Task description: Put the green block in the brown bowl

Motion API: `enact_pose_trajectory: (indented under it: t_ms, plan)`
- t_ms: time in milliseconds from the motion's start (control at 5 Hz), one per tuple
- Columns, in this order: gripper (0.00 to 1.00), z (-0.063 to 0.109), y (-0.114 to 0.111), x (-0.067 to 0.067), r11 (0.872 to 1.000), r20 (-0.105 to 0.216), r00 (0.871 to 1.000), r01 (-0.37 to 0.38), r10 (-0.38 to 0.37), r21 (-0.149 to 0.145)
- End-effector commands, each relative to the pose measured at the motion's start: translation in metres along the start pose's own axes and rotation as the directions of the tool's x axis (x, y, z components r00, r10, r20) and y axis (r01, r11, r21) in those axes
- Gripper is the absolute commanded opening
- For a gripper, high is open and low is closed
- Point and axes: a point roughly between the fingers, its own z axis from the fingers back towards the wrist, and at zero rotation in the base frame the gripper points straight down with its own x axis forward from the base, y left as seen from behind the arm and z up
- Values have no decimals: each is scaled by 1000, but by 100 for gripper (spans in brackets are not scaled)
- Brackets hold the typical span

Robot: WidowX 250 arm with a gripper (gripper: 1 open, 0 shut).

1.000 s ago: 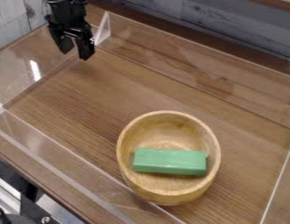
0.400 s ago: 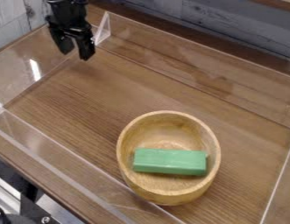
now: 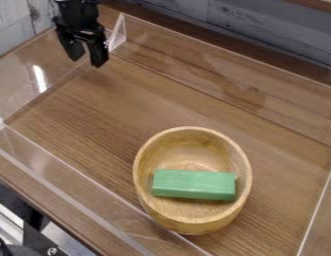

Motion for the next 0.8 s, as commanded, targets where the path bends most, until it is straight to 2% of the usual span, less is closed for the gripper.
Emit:
enact_pose_trajectory:
  t_ms: [0,600]
  plan:
    - [100,18,1,11,999,47,999,8,-9,31]
    - [100,18,2,13,1000,38,999,1,-1,24]
